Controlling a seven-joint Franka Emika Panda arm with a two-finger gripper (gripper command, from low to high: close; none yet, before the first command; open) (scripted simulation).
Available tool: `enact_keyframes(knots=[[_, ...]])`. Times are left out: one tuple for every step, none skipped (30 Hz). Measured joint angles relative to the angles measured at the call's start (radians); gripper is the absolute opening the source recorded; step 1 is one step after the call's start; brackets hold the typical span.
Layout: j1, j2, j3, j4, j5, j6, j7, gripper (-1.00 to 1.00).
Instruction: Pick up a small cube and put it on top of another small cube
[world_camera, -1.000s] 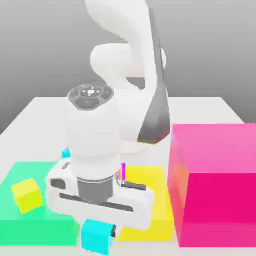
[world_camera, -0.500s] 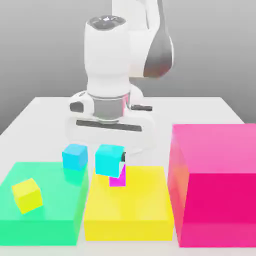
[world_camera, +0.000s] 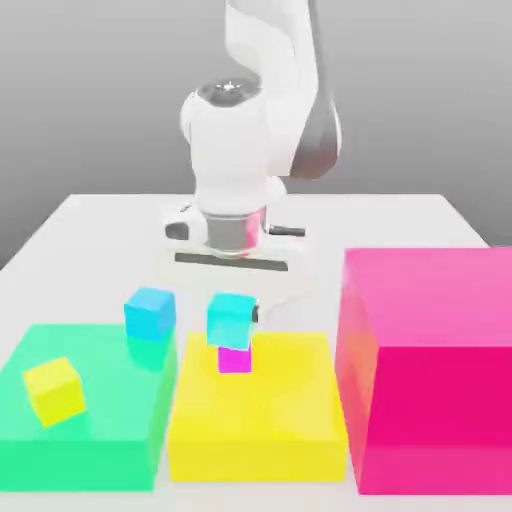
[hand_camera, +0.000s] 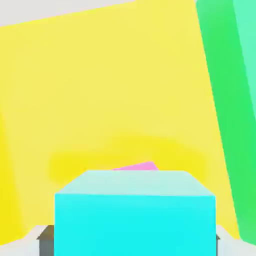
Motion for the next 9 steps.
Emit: enact_keyframes(knots=[[0.000,0.000,0.000,0.000,0.000,0.000,0.000,1.00],[0.000,0.000,0.000,0.000,0.000,0.000,0.000,1.00],[0.000,0.009,0.000,-0.002,-0.001,0.012,0.001,1.00],[-0.001,-0.003,0.001,0.001,-0.001,-0.004,0.001,1.00],[-0.001,-0.028,0.001,0.006,-0.001,-0.034,0.001,1.00],[0.001,-0.057,-0.001,0.013,-0.004,-0.070,0.003,1.00],[0.001,-0.090,-0.001,0.020,-0.004,-0.110,0.003,1.00],[0.001,-0.124,-0.001,0.028,-0.004,-0.152,0.003,1.00],[0.001,-0.158,-0.001,0.036,-0.004,-0.195,0.003,1.00]])
